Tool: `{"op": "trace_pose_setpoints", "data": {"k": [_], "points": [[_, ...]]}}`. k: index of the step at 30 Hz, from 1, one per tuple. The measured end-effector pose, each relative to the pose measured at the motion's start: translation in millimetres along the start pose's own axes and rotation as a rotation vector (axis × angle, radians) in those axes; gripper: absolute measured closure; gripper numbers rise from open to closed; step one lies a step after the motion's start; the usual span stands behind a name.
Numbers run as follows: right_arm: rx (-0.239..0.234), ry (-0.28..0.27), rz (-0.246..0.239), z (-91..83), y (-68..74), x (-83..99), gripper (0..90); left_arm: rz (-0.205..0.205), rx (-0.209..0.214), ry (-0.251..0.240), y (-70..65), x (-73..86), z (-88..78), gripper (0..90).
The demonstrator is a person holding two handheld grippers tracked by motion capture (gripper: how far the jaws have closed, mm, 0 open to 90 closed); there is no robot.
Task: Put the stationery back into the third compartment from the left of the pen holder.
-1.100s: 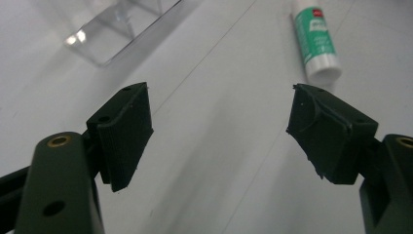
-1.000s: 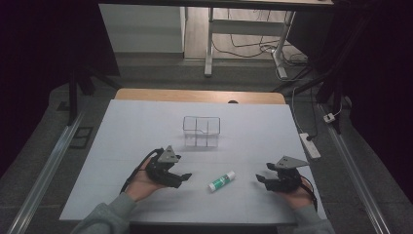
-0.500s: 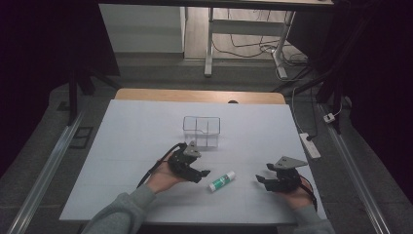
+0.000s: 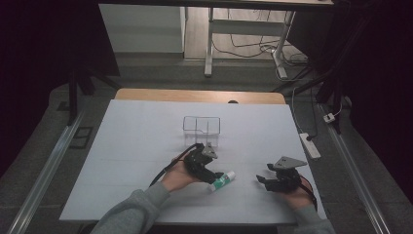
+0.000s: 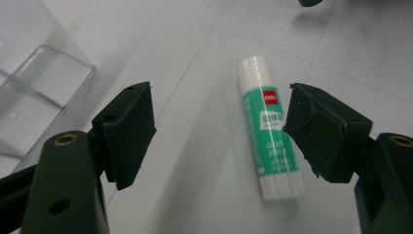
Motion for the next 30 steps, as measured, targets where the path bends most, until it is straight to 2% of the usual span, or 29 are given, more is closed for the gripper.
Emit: {"op": "trace_pose_setpoints", "data": {"k": [9,16,22,26,28,30], "points": [[-0.001,0.004,-0.001,0.0,-0.5,1.0,34.5,0.008,0.033,0.046,-12.1,-13.3,25.8,26.5],[-0.002,0.006,-0.004,-0.2,-0.9,2.1,34.5,0.004,0.046,0.103,-17.8,-8.9,44.7,29.9],[0.000,0.013,-0.002,0.8,-1.2,3.2,34.5,0.013,0.068,0.142,-21.6,-5.0,50.6,42.9],[0.002,0.016,0.002,1.1,-1.1,3.5,34.5,0.021,0.070,0.158,-25.4,-3.6,54.6,52.4],[0.002,0.018,-0.003,1.0,-1.8,3.9,34.5,0.034,0.055,0.175,-26.1,-1.8,56.6,57.8],[0.002,0.019,-0.004,0.9,-1.8,4.0,34.5,0.029,0.056,0.183,-28.3,-0.6,58.8,59.0]]}}
Point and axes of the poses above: each handheld gripper's, and its own axes: z roughly forward along the jaws, x roughly out of its underside, y roughly to its left, the point moved 9 cm from there along z, roughly forward along the jaws, and after that the axes turned 11 degrees about -y, right-handed, at the moved point
